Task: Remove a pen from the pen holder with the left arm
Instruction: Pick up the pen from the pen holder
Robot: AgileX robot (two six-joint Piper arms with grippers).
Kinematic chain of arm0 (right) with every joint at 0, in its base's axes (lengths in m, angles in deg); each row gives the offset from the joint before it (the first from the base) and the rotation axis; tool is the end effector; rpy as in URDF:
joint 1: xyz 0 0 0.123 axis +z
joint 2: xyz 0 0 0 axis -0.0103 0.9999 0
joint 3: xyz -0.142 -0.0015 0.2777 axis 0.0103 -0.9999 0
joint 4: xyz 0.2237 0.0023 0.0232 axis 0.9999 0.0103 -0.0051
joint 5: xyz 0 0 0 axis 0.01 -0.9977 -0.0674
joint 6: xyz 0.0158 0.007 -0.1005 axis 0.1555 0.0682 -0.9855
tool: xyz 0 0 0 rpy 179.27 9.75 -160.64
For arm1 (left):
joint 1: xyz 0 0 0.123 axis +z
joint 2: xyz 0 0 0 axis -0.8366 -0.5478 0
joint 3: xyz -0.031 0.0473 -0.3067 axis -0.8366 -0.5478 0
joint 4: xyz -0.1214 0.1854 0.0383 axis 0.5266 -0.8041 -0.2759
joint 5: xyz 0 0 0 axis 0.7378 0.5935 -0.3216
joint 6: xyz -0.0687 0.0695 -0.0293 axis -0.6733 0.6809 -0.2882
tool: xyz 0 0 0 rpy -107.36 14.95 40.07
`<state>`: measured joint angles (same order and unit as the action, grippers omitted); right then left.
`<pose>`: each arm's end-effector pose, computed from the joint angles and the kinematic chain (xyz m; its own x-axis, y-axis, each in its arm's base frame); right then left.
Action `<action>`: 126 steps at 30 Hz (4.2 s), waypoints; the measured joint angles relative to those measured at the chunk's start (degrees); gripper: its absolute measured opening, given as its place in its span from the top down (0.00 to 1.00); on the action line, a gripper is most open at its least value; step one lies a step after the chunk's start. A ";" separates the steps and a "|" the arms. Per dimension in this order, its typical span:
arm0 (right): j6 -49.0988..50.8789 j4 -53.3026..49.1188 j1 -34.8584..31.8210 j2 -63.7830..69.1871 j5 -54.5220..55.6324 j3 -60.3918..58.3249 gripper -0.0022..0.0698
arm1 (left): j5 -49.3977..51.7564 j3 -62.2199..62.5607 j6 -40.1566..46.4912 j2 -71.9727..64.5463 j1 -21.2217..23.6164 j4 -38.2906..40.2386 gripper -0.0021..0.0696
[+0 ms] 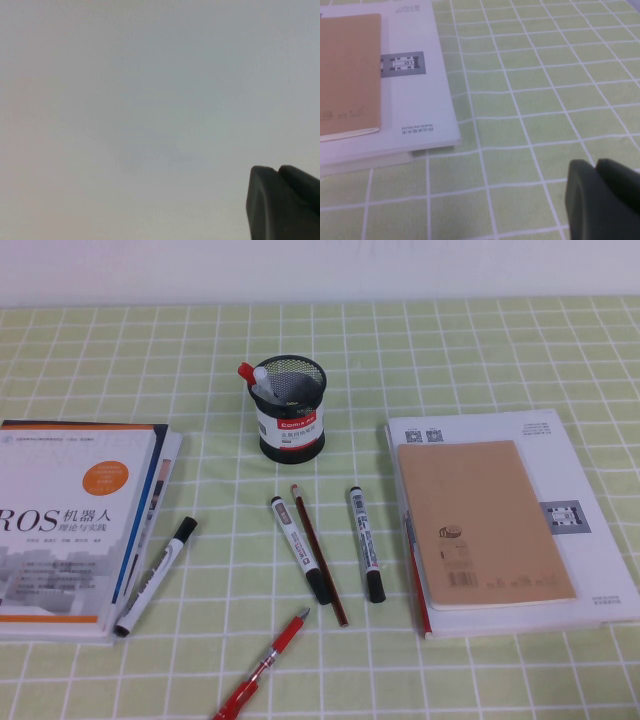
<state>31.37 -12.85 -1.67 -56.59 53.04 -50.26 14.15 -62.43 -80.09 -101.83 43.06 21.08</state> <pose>0.0043 -0.0075 0.1680 -0.3567 0.0806 -0.9307 0.1130 0.9927 0.0426 0.0302 -0.0064 0.2997 0.3527 -0.0057 -0.9357 0.2017 0.9769 0.0700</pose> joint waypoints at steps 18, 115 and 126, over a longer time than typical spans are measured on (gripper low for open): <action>0.00 0.00 0.00 0.00 0.00 0.00 0.99 | -22.50 11.75 -7.15 -52.98 0.08 -13.43 0.97; 0.00 0.00 0.00 0.00 0.00 0.00 0.99 | -28.49 63.05 -39.91 -102.91 0.23 -40.82 0.89; 0.00 0.00 0.00 0.00 0.00 0.00 0.99 | -24.24 63.05 -45.35 -87.32 0.23 -57.00 0.89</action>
<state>31.37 -12.85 -1.67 -56.59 53.04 -50.26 -10.09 0.62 -125.44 -189.15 43.29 -35.92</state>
